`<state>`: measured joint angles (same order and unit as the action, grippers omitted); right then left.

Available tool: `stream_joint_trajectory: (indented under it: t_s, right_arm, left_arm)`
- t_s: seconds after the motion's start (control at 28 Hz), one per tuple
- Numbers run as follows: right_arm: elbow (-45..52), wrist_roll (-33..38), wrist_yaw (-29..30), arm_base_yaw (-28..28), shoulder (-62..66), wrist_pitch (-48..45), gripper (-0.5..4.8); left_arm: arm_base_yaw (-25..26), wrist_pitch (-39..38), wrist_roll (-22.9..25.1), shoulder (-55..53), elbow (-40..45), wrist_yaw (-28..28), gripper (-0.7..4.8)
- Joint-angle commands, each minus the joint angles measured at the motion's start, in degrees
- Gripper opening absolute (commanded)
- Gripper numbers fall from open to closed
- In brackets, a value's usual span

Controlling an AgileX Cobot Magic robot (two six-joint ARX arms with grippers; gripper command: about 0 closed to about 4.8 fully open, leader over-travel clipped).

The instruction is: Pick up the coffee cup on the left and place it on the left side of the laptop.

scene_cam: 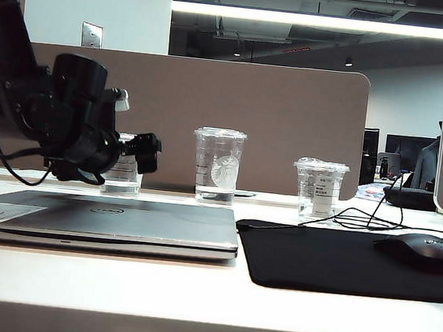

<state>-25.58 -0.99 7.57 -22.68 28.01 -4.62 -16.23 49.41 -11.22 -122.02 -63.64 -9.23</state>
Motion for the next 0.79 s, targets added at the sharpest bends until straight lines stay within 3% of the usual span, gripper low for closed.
stream_joint_trajectory:
  t_s: [0.04, 0.14, 0.79]
  right_arm:
    - [-0.5, -0.2, 0.2, 0.0, 0.0, -1.2, -0.02]
    - [-0.5, -0.2, 0.2, 0.0, 0.0, -1.2, -0.02]
    - [-0.5, -0.2, 0.2, 0.0, 0.0, -1.2, -0.02]
  left_arm:
    - [0.0, 0.9, 0.2, -1.2, -1.5, -0.2, 4.79]
    - [0.0, 1.0, 0.2, -3.0, -3.2, -2.5, 4.79]
    - [0.1, 0.4, 2.7, -9.6, -12.2, -3.6, 4.79]
